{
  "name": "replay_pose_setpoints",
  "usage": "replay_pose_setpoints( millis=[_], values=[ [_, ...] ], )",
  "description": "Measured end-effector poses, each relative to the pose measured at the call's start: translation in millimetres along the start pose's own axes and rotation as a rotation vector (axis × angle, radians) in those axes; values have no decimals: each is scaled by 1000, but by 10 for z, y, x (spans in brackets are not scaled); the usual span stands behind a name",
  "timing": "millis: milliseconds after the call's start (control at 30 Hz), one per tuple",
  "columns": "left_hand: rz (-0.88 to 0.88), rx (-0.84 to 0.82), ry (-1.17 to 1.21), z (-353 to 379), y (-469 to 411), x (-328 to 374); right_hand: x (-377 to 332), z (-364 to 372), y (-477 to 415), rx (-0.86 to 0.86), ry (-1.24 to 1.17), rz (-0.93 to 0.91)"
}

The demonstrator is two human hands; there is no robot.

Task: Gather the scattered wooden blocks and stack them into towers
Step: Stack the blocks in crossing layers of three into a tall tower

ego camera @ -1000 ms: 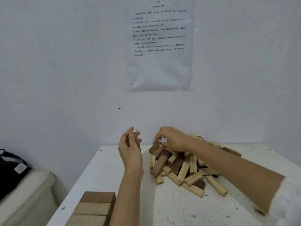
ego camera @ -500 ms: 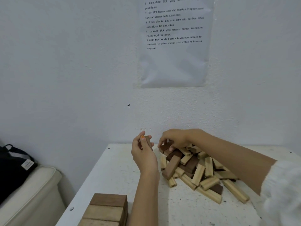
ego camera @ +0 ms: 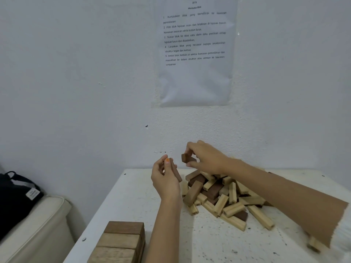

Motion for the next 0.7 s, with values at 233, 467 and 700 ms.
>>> replay_pose_setpoints(
  millis=[233, 467, 700],
  values=[
    [75, -150, -5, 264, 322, 400, -250, -424, 480, 102, -91, 35],
    [111, -259, -122, 312, 835, 471, -328, -707, 995, 167, -273, 149],
    [98, -375, -259, 206, 1286, 387, -409, -683, 1551, 266, -424, 266]
  ],
)
Point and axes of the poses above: each hand's wrist, its own y-axis away from the middle knuckle, its own z-axis out of the palm, x = y × z, the point moved 9 cm from there along -y, towards the middle knuckle, and after that the axes turned 3 degrees about -z, right-handed, at the moved point
